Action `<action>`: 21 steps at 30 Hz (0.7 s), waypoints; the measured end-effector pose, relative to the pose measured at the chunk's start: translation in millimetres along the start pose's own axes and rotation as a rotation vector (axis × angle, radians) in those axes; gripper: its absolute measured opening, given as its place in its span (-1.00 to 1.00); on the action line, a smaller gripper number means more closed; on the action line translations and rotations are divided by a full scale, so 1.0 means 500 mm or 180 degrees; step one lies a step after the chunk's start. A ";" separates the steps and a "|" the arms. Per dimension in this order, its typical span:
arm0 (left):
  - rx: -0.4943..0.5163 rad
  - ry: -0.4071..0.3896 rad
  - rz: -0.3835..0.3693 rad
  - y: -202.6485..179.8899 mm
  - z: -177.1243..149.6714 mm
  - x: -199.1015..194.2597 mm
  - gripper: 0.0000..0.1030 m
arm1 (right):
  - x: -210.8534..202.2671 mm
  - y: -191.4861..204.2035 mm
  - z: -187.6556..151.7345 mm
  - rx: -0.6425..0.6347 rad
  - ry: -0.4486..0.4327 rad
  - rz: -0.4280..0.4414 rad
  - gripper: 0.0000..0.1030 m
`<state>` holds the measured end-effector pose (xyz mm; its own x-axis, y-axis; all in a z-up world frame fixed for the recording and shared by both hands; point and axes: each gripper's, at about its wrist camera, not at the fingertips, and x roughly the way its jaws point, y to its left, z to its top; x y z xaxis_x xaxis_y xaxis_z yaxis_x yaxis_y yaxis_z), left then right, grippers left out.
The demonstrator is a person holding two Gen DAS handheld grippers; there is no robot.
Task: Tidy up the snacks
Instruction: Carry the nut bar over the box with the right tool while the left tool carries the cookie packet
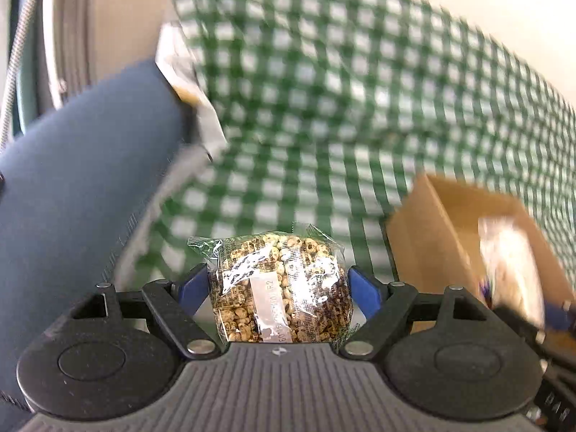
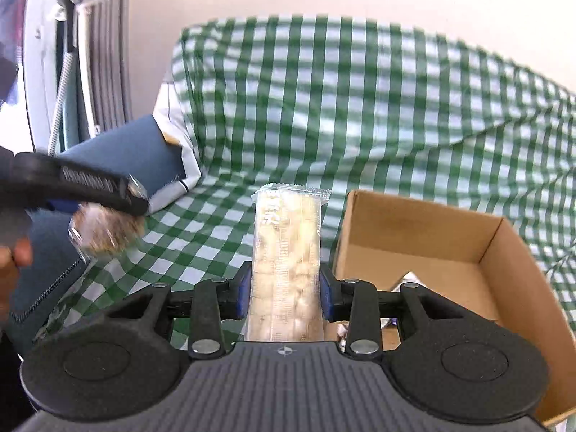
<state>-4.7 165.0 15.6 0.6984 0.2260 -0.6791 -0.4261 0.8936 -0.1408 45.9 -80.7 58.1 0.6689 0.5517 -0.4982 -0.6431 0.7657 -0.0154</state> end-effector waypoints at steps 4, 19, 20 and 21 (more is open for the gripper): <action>0.0080 -0.0024 0.0003 -0.017 -0.008 -0.004 0.67 | -0.031 -0.006 -0.028 -0.0197 -0.0112 -0.0167 -0.26; 0.0149 0.0081 -0.0036 -0.038 -0.020 0.017 0.67 | -0.086 -0.132 -0.062 -0.0026 -0.0253 -0.0641 -0.26; 0.0149 0.0089 -0.0033 -0.038 -0.020 0.018 0.67 | -0.087 -0.137 -0.064 -0.0013 -0.0240 -0.0650 -0.26; 0.0151 0.0091 -0.0031 -0.039 -0.020 0.019 0.67 | -0.089 -0.139 -0.067 -0.0007 -0.0234 -0.0654 -0.26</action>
<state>4.5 146.0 4.5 0.6854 0.2065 -0.6983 -0.3911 0.9133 -0.1138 48.4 -169.5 52.0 0.8113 0.4067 -0.4199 -0.4911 0.8639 -0.1121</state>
